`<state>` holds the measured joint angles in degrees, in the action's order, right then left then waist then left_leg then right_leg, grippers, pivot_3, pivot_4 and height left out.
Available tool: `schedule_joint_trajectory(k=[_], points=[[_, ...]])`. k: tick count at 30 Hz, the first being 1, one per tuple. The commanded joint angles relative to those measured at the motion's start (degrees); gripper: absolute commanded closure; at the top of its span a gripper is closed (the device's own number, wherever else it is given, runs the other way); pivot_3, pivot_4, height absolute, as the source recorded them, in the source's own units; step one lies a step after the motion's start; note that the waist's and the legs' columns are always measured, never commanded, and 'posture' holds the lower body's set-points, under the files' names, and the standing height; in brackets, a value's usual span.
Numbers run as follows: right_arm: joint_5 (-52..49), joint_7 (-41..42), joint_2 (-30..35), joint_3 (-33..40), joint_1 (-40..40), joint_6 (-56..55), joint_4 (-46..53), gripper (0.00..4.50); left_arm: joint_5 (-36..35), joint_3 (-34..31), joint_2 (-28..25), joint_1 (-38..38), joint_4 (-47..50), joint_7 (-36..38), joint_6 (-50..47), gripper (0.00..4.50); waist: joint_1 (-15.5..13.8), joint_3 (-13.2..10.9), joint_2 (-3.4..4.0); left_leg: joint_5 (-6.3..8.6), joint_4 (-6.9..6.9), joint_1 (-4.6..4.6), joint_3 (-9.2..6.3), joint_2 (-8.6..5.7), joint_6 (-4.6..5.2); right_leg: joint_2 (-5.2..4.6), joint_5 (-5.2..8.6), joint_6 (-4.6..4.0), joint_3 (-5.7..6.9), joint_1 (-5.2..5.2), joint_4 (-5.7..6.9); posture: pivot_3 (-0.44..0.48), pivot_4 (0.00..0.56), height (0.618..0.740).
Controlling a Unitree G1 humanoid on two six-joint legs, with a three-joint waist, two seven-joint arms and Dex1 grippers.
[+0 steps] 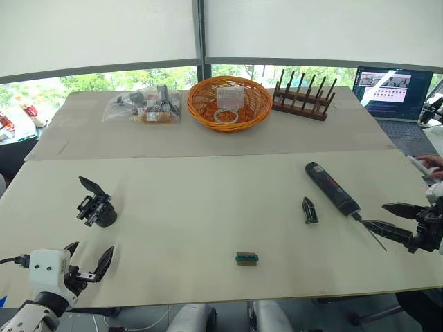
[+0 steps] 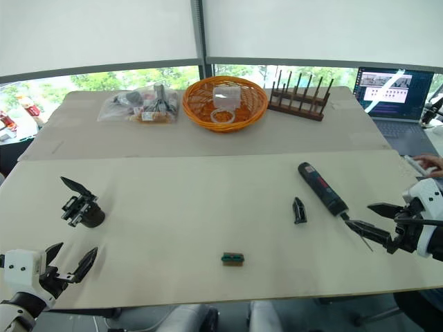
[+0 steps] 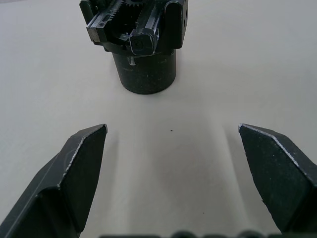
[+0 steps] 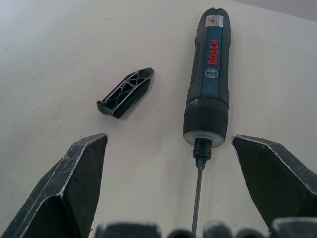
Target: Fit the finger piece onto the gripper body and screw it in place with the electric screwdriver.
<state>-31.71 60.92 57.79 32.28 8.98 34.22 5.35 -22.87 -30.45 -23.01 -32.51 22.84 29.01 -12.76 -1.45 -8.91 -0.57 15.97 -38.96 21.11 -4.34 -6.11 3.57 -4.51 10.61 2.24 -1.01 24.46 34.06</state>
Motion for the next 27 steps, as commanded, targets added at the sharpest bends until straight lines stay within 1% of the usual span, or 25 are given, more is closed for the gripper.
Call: schedule_joint_trajectory(k=[1, 4, 8, 9, 10, 18, 23, 27], points=[[-3.37, 1.07, 1.36, 1.10, -1.29, 2.08, 5.54, 0.07, 0.02, 0.21, -0.96, 2.64, 0.45, -0.83, -0.37, 0.00, 0.00, 0.00, 0.01, 0.00, 0.00, 0.00, 0.00, 0.00, 0.00, 0.00, 0.00, 0.00, 0.00, 0.00, 0.00, 0.000, 0.150, 0.740], [-10.76, 1.23, 1.84, -0.06, -4.23, 7.81, 15.05, 0.07, 0.97, 2.08, -2.04, 9.12, -2.74, -2.51, -2.42, 0.00, -0.10, 0.00, 0.25, -0.01, -0.01, 0.00, 0.00, 0.02, -0.02, 0.00, 0.00, 0.00, 0.04, 0.01, 0.06, 0.000, 0.150, 0.740], [-16.84, 0.24, 2.13, -1.45, -7.06, 12.99, 21.73, 0.07, 1.71, 3.23, -2.81, 12.88, -4.71, -2.78, -3.27, 0.00, -0.23, 0.02, 0.16, -0.06, 0.01, 0.00, -0.01, 0.12, -0.10, 0.07, -0.05, -0.07, 0.19, 0.01, 0.03, 0.000, 0.150, 0.740], [-17.77, -0.23, 2.15, -1.99, -7.78, 13.41, 23.05, 0.07, 1.89, 3.45, -3.06, 13.74, -5.39, -2.84, -3.39, 0.00, -0.33, 0.03, 0.12, -0.03, 0.01, 0.02, 0.00, 0.11, -0.08, 0.07, -0.11, -0.17, 0.20, 0.05, 0.01, 0.000, 0.150, 0.740], [-18.44, -0.62, 2.18, -2.62, -8.46, 13.63, 24.20, 0.07, 2.15, 3.65, -3.34, 14.57, -6.22, -2.91, -3.40, 0.00, -0.43, 0.03, 0.12, 0.04, 0.00, 0.02, 0.00, 0.09, -0.04, 0.07, -0.28, -0.45, 0.20, 0.05, 0.01, 0.000, 0.150, 0.740], [-19.20, -2.68, 1.30, -5.63, -11.50, 12.82, 26.99, 0.07, 2.39, 3.44, -3.55, 17.51, -10.53, -2.91, -2.93, 0.00, -0.90, 0.03, 0.05, 0.23, 0.00, 0.15, 0.14, -0.03, 0.06, 0.02, -0.33, -0.52, 0.22, 0.32, -0.01, 0.000, 0.150, 0.740], [-19.23, -3.56, 0.77, -7.40, -12.62, 12.49, 27.95, 0.07, 3.19, 4.06, -4.32, 20.83, -14.00, -2.80, -2.03, 0.00, -0.92, 0.03, 0.05, 0.19, 0.00, 0.20, 0.14, 0.01, -0.04, 0.04, -0.35, -0.56, 0.22, 0.41, 0.05, 0.000, 0.150, 0.740], [-18.19, -5.47, -0.59, -10.48, -14.17, 12.03, 28.30, 0.07, 5.40, 6.05, -6.12, 25.29, -20.62, -1.16, 1.07, 0.00, -0.95, 0.04, 0.03, 0.13, 0.00, 0.19, 0.14, 0.02, -0.14, 0.06, -0.37, -0.58, 0.23, 0.40, 0.05, 0.000, 0.150, 0.740]])
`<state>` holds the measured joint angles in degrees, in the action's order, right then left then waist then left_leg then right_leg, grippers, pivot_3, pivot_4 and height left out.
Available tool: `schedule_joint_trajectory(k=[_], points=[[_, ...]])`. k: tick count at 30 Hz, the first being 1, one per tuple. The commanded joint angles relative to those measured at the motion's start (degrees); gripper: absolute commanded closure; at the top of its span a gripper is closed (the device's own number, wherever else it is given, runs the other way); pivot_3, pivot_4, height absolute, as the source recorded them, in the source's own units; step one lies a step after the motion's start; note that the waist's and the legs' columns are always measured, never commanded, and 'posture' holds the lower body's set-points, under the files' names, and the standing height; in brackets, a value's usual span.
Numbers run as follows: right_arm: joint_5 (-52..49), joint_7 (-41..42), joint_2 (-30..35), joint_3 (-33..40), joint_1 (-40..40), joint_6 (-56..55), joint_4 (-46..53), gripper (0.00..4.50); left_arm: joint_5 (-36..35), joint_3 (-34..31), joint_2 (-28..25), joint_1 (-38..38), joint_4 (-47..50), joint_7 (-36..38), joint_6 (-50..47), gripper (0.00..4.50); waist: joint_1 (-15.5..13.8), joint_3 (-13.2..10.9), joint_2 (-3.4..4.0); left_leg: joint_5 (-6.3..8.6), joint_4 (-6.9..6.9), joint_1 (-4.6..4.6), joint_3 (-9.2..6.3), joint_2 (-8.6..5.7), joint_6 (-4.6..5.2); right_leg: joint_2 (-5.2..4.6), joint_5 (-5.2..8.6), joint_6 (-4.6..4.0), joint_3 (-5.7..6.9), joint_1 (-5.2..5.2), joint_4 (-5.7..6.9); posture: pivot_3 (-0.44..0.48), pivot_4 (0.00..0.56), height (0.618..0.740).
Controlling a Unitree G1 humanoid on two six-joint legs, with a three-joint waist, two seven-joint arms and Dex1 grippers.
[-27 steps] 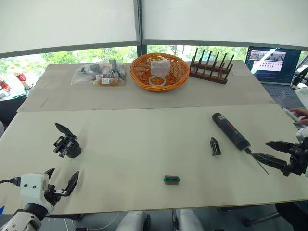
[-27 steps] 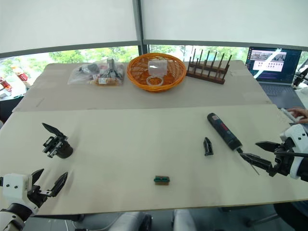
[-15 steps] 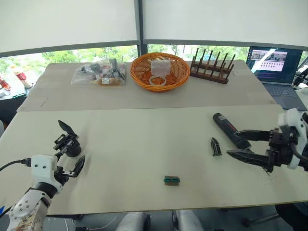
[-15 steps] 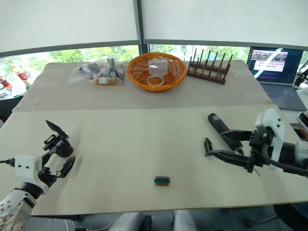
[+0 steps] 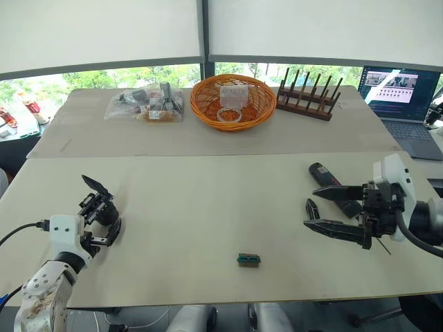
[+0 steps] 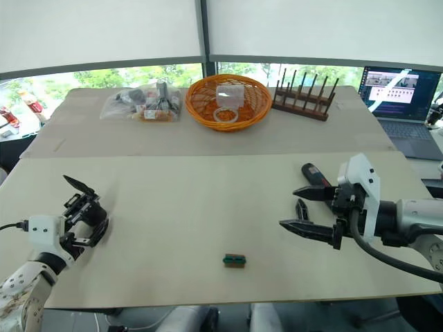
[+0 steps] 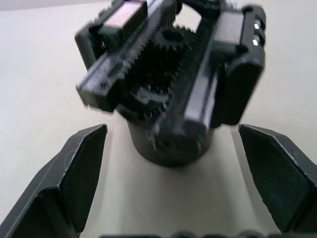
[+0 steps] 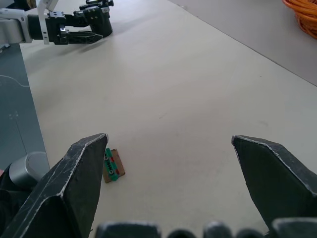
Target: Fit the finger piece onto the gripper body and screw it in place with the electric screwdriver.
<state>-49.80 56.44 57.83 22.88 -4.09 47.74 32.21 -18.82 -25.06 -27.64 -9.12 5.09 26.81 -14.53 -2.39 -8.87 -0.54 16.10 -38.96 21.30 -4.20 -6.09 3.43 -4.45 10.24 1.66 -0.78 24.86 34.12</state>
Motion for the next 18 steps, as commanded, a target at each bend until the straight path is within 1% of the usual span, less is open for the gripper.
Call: schedule_joint_trajectory(k=[1, 4, 5, 6, 7, 9, 11, 13, 14, 16, 18], points=[[0.31, -1.15, -0.90, -1.74, -1.24, -1.78, 1.44, 0.07, 1.63, 0.97, -1.63, 2.74, -4.02, 1.28, 3.51, 0.00, 0.01, 0.00, 0.00, -0.01, 0.00, -0.01, 0.00, 0.00, -0.01, 0.00, -0.01, -0.02, 0.00, 0.00, 0.01, 0.000, 0.150, 0.740], [0.50, -1.59, -1.38, -2.68, -1.73, -1.98, 1.27, 0.07, 1.91, 2.22, -1.20, 3.97, -4.89, 1.72, 5.36, 0.00, 0.05, 0.00, 0.00, -0.02, 0.00, 0.00, 0.01, -0.01, -0.01, 0.01, -0.04, -0.05, -0.02, 0.03, 0.02, 0.000, 0.150, 0.740], [0.60, -1.83, -1.57, -2.99, -1.83, -2.08, 1.32, 0.00, 1.83, 2.57, -0.85, 3.89, -4.45, 1.70, 5.66, 0.51, 0.04, 0.00, 0.00, -0.02, 0.00, 0.00, 0.01, -0.02, -0.01, 0.00, -0.04, -0.06, -0.04, 0.05, 0.02, 0.000, 0.150, 0.740], [0.72, -2.01, -1.72, -3.27, -1.85, -2.21, 1.38, 0.00, 1.90, 2.88, -0.42, 3.68, -3.86, 1.47, 6.09, 0.78, 0.04, 0.00, 0.00, -0.02, 0.00, 0.01, 0.01, -0.01, -0.01, 0.01, -0.05, -0.07, -0.04, 0.07, 0.03, 0.000, 0.150, 0.740], [0.83, -2.20, -1.88, -3.50, -1.84, -2.30, 1.51, 0.00, 1.98, 3.09, 0.18, 3.33, -3.00, 0.72, 6.09, 1.18, 0.04, 0.00, 0.00, -0.02, 0.00, 0.01, 0.01, -0.01, -0.01, 0.01, -0.05, -0.08, -0.04, 0.07, 0.03, 0.000, 0.150, 0.740], [0.97, -2.62, -2.32, -3.82, -1.74, -2.47, 1.87, 0.00, 1.48, 4.04, 3.09, 1.94, 1.44, -2.24, 3.82, 2.07, 0.00, 0.00, 0.00, -0.01, 0.00, 0.02, 0.01, -0.01, 0.00, 0.00, -0.06, -0.08, -0.04, 0.07, 0.02, 0.000, 0.150, 0.740], [1.11, -3.07, -2.85, -4.10, -1.53, -2.71, 2.26, 0.00, 0.21, 7.09, 8.55, -0.26, 9.72, -6.96, -0.71, 2.13, -0.04, 0.01, -0.01, 0.02, 0.00, 0.04, 0.01, -0.02, 0.05, -0.02, -0.07, -0.07, -0.08, 0.06, 0.00, 0.000, 0.150, 0.740], [1.14, -3.87, -3.65, -4.80, -1.32, -2.81, 2.98, 0.00, 2.05, 13.00, 12.95, -1.27, 17.99, -10.82, -3.82, 2.13, -0.41, 0.01, -0.03, 0.06, -0.05, 0.10, 0.04, -0.05, 0.11, -0.05, -0.09, -0.01, -0.11, 0.05, -0.04, 0.000, 0.150, 0.740], [1.12, -4.25, -4.04, -5.12, -1.24, -2.78, 3.37, 0.00, 3.07, 15.29, 14.35, -1.21, 20.79, -12.24, -4.93, 2.13, -0.80, 0.00, -0.05, 0.06, -0.08, 0.11, 0.04, -0.08, 0.11, -0.07, -0.08, 0.01, -0.11, 0.04, -0.04, 0.000, 0.150, 0.740], [0.96, -5.10, -4.85, -5.99, -1.10, -2.65, 4.35, 0.00, 5.29, 18.70, 16.87, 0.72, 24.42, -15.73, -7.38, 2.13, -1.53, -0.04, -0.13, 0.06, -0.21, 0.27, 0.04, -0.09, 0.10, -0.07, -0.11, 0.05, -0.10, 0.09, -0.05, 0.000, 0.150, 0.740], [1.19, -5.62, -5.46, -7.72, -0.88, -2.54, 5.52, 0.00, 8.85, 22.28, 18.22, 4.72, 23.90, -18.75, -9.47, 2.13, -1.60, -0.08, -0.20, 0.03, -0.31, 0.52, 0.04, -0.06, 0.06, 0.00, -0.17, 0.04, -0.06, 0.28, 0.00, 0.000, 0.150, 0.740]])
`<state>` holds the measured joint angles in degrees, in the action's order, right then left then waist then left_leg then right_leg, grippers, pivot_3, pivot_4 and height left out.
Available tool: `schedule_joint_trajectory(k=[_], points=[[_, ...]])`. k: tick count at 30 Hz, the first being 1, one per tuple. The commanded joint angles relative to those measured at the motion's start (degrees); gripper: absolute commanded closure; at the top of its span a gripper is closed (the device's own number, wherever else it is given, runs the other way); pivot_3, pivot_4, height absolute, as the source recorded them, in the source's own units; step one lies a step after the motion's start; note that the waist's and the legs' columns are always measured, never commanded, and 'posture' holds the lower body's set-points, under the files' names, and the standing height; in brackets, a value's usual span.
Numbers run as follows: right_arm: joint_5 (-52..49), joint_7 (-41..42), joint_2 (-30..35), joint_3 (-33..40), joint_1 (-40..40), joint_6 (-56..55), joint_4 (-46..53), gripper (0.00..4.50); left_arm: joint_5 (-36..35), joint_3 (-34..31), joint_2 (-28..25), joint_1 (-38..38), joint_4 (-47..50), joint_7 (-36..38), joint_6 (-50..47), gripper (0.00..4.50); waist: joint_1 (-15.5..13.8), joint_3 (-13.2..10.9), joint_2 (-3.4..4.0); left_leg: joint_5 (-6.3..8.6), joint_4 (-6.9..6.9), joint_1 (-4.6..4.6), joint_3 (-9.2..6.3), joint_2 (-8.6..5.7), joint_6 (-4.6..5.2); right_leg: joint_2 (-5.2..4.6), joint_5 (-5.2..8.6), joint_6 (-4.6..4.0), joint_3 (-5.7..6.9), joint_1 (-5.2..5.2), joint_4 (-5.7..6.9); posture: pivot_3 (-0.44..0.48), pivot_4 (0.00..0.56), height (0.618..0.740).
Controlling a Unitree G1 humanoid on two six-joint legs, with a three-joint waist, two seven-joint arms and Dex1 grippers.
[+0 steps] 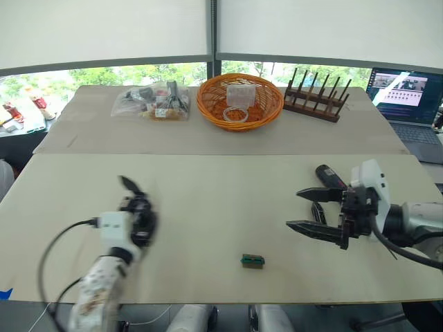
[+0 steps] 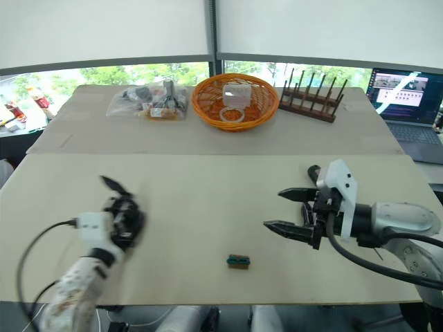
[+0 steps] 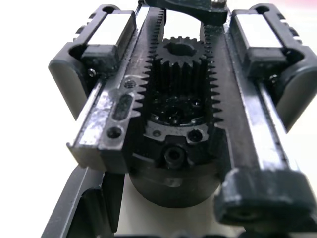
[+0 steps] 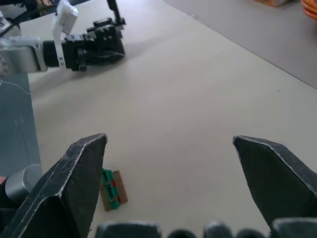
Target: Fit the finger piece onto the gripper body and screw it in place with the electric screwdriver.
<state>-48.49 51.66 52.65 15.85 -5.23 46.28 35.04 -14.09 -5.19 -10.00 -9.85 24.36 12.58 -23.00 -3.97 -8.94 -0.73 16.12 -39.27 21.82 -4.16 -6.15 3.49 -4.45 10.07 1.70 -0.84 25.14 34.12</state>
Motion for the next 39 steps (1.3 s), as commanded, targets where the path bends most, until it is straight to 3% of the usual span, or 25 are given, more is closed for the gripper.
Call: schedule_joint_trajectory(k=[1, 12, 14, 17, 23, 27, 33, 37, 39], points=[[0.10, -0.77, -0.32, -1.49, 0.41, -1.13, 3.22, 0.00, 5.22, 3.69, 0.82, 6.81, 3.83, -5.10, -1.78, 2.13, 0.06, -0.04, -0.06, -0.04, 0.00, 0.03, 0.00, 0.02, -0.06, 0.03, -0.05, -0.05, 0.04, 0.07, 0.02, 0.000, 0.150, 0.740], [10.15, -5.03, -3.28, -9.96, -4.51, -6.74, 2.13, 0.00, 9.77, 7.79, 1.47, 17.03, -13.37, -4.15, 4.03, 2.13, 1.42, -0.07, -0.12, -0.43, 0.00, -0.12, 0.00, 0.09, 0.07, 0.13, -0.14, -0.16, 0.08, 0.06, 0.20, 0.000, 0.150, 0.740], [11.88, -5.85, -3.96, -10.99, -4.70, -7.63, 1.99, 0.00, 8.45, 7.65, 0.84, 15.80, -13.95, -1.69, 4.38, 1.11, 1.37, -0.07, -0.12, -0.43, 0.00, -0.11, 0.00, 0.09, 0.04, 0.12, -0.14, -0.17, 0.09, 0.06, 0.21, 0.000, 0.150, 0.740], [13.03, -6.52, -4.77, -11.58, -4.46, -8.08, 2.43, 0.00, 5.79, 6.54, -2.69, 13.65, -13.33, 4.51, 3.92, 0.01, 1.48, -0.06, -0.11, -0.48, 0.00, -0.11, 0.00, 0.07, -0.03, 0.11, -0.14, -0.17, 0.05, 0.09, 0.25, 0.000, 0.150, 0.740], [14.54, -7.39, -5.56, -11.72, -3.47, -8.85, 2.61, 0.00, 2.13, 4.51, -14.00, 12.14, -18.88, 20.85, 11.33, 0.01, 1.81, -0.04, -0.05, -0.40, 0.02, -0.18, 0.00, 0.08, 0.08, 0.12, -0.13, -0.18, 0.00, 0.11, 0.26, 0.000, 0.150, 0.740], [15.34, -7.85, -6.19, -11.80, -3.80, -9.01, 2.50, 0.00, 0.49, 3.54, -17.92, 17.69, -27.81, 28.40, 15.75, 0.01, 1.65, -0.04, -0.04, -0.37, 0.02, -0.34, 0.00, 0.09, 0.04, 0.11, -0.14, -0.20, 0.06, -0.02, 0.31, 0.000, 0.150, 0.740], [16.15, -8.25, -6.38, -12.11, -4.40, -8.70, 2.60, 0.00, 0.31, 5.06, -20.01, 29.74, -43.42, 39.57, 22.05, 0.01, 1.61, -0.04, -0.05, -0.48, 0.02, -0.32, 0.00, 0.03, 0.12, 0.11, -0.15, -0.21, 0.10, 0.05, 0.41, 0.000, 0.150, 0.740], [15.72, -8.89, -6.12, -10.70, -3.74, -7.93, 3.18, 0.00, 1.59, 6.16, -19.72, 33.54, -50.24, 43.36, 25.24, 0.01, 1.86, -0.04, -0.05, -0.52, 0.02, -0.31, 0.01, -0.03, 0.10, 0.07, -0.15, -0.21, 0.09, 0.07, 0.39, 0.000, 0.150, 0.740], [15.18, -9.63, -6.21, -9.75, -2.77, -7.30, 3.93, 0.00, 0.41, 5.90, -18.87, 34.32, -51.69, 45.34, 25.90, 0.54, 2.07, -0.04, -0.05, -0.51, 0.02, -0.29, 0.03, -0.02, 0.11, 0.07, -0.15, -0.21, 0.06, 0.11, 0.36, 0.000, 0.150, 0.740]])
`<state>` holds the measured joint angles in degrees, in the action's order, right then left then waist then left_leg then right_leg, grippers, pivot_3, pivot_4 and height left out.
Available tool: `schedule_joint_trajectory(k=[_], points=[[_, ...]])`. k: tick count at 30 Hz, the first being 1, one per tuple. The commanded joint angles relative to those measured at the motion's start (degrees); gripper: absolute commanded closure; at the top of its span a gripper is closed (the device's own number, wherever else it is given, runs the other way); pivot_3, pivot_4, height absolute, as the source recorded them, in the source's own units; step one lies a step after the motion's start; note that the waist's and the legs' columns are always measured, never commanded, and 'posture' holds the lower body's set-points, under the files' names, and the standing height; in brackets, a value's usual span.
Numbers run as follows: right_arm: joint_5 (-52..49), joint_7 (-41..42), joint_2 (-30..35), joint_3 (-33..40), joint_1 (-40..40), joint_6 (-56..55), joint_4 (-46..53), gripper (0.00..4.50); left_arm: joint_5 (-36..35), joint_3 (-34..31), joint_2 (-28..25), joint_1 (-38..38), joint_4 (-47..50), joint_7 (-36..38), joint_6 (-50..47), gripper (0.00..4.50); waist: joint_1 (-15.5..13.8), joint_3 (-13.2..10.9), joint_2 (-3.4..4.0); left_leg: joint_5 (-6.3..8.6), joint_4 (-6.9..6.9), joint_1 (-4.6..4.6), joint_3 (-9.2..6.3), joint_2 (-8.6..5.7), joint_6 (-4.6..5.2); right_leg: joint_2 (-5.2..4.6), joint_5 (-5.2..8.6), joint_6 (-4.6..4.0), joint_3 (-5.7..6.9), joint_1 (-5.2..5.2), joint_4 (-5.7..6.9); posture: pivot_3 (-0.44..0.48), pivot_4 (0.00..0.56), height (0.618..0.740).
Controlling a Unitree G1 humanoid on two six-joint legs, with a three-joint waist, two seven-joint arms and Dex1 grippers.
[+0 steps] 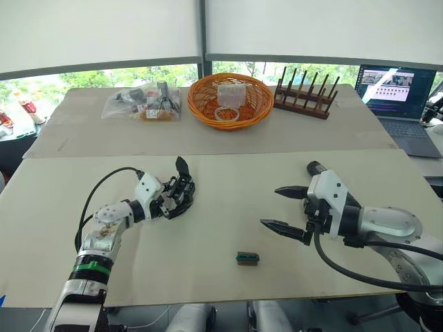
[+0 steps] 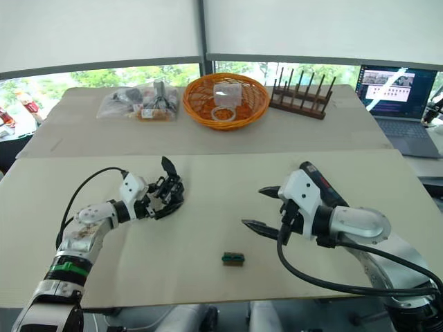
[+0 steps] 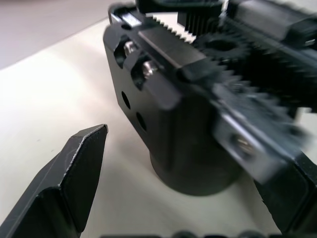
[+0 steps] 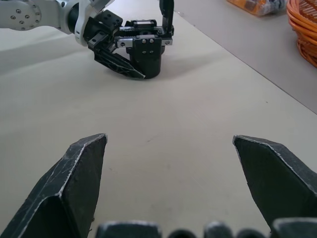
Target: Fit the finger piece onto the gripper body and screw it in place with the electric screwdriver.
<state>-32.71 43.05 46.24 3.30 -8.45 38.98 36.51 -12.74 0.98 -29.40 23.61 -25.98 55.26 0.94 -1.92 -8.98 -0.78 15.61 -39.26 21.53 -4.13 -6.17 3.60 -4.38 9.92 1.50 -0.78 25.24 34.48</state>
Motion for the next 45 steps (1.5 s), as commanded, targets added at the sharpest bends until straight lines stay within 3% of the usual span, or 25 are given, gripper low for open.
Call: schedule_joint_trajectory(k=[1, 4, 9, 15, 20, 27, 28, 29, 31, 32, 39, 42, 45], points=[[-0.83, -1.36, 0.16, 3.24, 1.14, 0.25, 2.96, 0.00, -1.49, -0.36, 0.92, 0.90, -1.34, 3.41, 1.88, 0.92, -0.04, 0.00, 0.00, 0.00, 0.00, 0.00, 0.00, 0.00, 0.00, -0.01, 0.00, 0.00, 0.00, 0.00, 0.00, 0.000, 0.150, 0.740], [-1.28, -2.48, -0.02, 4.11, 3.42, 0.79, 4.77, 0.00, -2.68, -0.30, 2.08, -1.10, 2.39, 3.94, 0.63, 2.17, -0.16, 0.00, 0.00, 0.06, 0.00, 0.03, 0.00, 0.01, 0.09, -0.02, 0.00, 0.00, 0.00, 0.01, -0.01, 0.000, 0.150, 0.740], [-2.33, -4.78, -0.43, 5.48, 6.22, 1.82, 7.81, 0.00, -3.56, 0.61, 7.44, -5.78, 18.20, -4.93, -7.25, 2.15, -0.46, 0.00, 0.00, 0.15, 0.00, 0.05, 0.01, 0.00, 0.25, -0.04, 0.00, 0.01, -0.04, -0.02, -0.06, 0.000, 0.150, 0.740], [-5.25, -6.62, -0.30, 9.07, 9.36, 3.84, 11.02, 0.00, 2.28, 6.55, 16.32, -7.50, 34.36, -20.51, -19.35, 2.15, -0.89, -0.03, -0.05, 0.14, -0.41, 0.38, -0.01, 0.04, 0.21, -0.03, -0.02, 0.05, -0.04, 0.04, 0.02, 0.000, 0.150, 0.740], [-5.66, -10.10, -1.86, 8.83, 8.66, 4.81, 11.13, 0.00, 9.62, 10.74, 22.86, -8.06, 34.81, -32.19, -21.96, 2.15, -0.40, -0.03, -0.05, 0.24, -0.47, 0.21, 0.02, 0.04, 0.25, 0.01, -0.03, 0.11, -0.02, -0.08, 0.09, 0.000, 0.150, 0.740], [-5.05, -9.44, -1.13, 7.97, 7.32, 4.94, 9.68, 0.00, 13.94, 14.62, 24.42, -11.29, 32.84, -36.42, -22.29, 2.15, -0.44, -0.04, -0.06, 0.16, -0.47, 0.29, 0.02, 0.04, 0.24, 0.05, -0.01, 0.09, -0.01, 0.10, 0.29, 0.000, 0.150, 0.740], [-4.96, -9.36, -1.02, 7.83, 6.99, 4.98, 9.48, 0.00, 13.48, 13.96, 23.73, -11.75, 33.01, -35.88, -22.43, 2.15, -0.54, -0.03, -0.06, 0.17, -0.49, 0.29, 0.02, 0.02, 0.25, 0.03, -0.01, 0.10, -0.01, 0.08, 0.29, 0.000, 0.150, 0.740], [-4.92, -9.29, -0.93, 7.79, 6.76, 5.01, 9.32, 0.00, 12.73, 13.39, 23.09, -12.24, 33.43, -34.94, -22.45, 1.12, -0.56, -0.03, -0.06, 0.20, -0.53, 0.27, 0.02, 0.02, 0.29, 0.02, -0.01, 0.10, 0.00, 0.02, 0.28, 0.000, 0.150, 0.740], [-4.94, -9.21, -0.84, 7.76, 6.38, 5.15, 9.05, 0.00, 11.03, 12.57, 21.09, -13.52, 34.78, -32.22, -22.75, 0.23, -0.55, -0.03, -0.05, 0.23, -0.55, 0.23, 0.02, 0.02, 0.28, 0.01, -0.01, 0.11, 0.02, -0.02, 0.28, 0.000, 0.150, 0.740], [-4.99, -9.21, -0.79, 7.73, 6.22, 5.24, 8.98, 0.00, 10.04, 12.00, 19.15, -14.76, 35.91, -30.17, -23.06, 0.02, -0.48, -0.03, -0.05, 0.24, -0.55, 0.22, 0.02, 0.02, 0.27, 0.01, 0.00, 0.12, 0.02, -0.02, 0.27, 0.000, 0.150, 0.740], [-9.37, -8.61, 3.74, 10.66, 4.48, 11.59, 8.63, 0.00, 0.31, 5.06, 3.73, -19.06, 39.51, -13.54, -22.32, 0.02, 0.04, 0.01, 0.04, 0.25, -0.45, 0.06, 0.03, 0.13, 0.22, 0.04, 0.13, -0.01, 0.02, 0.00, 0.42, 0.000, 0.150, 0.740], [-13.41, -11.76, 7.76, 11.42, -2.99, 23.25, 3.79, 0.00, -9.39, 1.05, -4.75, -16.44, 41.29, -0.38, -25.62, 0.02, 0.33, -0.03, 0.06, 0.25, -0.49, 0.08, 0.03, 0.12, 0.23, 0.03, 0.13, -0.01, 0.03, 0.01, 0.45, 0.000, 0.150, 0.740], [-15.10, -10.31, 13.48, 8.05, -11.83, 32.84, -3.14, 0.00, -17.82, -1.19, -12.48, -10.94, 43.77, 7.98, -33.24, 0.02, 0.09, -0.10, 0.08, 0.24, -0.50, 0.19, 0.02, 0.11, 0.23, -0.02, 0.13, -0.02, 0.17, 0.05, 0.41, 0.000, 0.150, 0.740]])
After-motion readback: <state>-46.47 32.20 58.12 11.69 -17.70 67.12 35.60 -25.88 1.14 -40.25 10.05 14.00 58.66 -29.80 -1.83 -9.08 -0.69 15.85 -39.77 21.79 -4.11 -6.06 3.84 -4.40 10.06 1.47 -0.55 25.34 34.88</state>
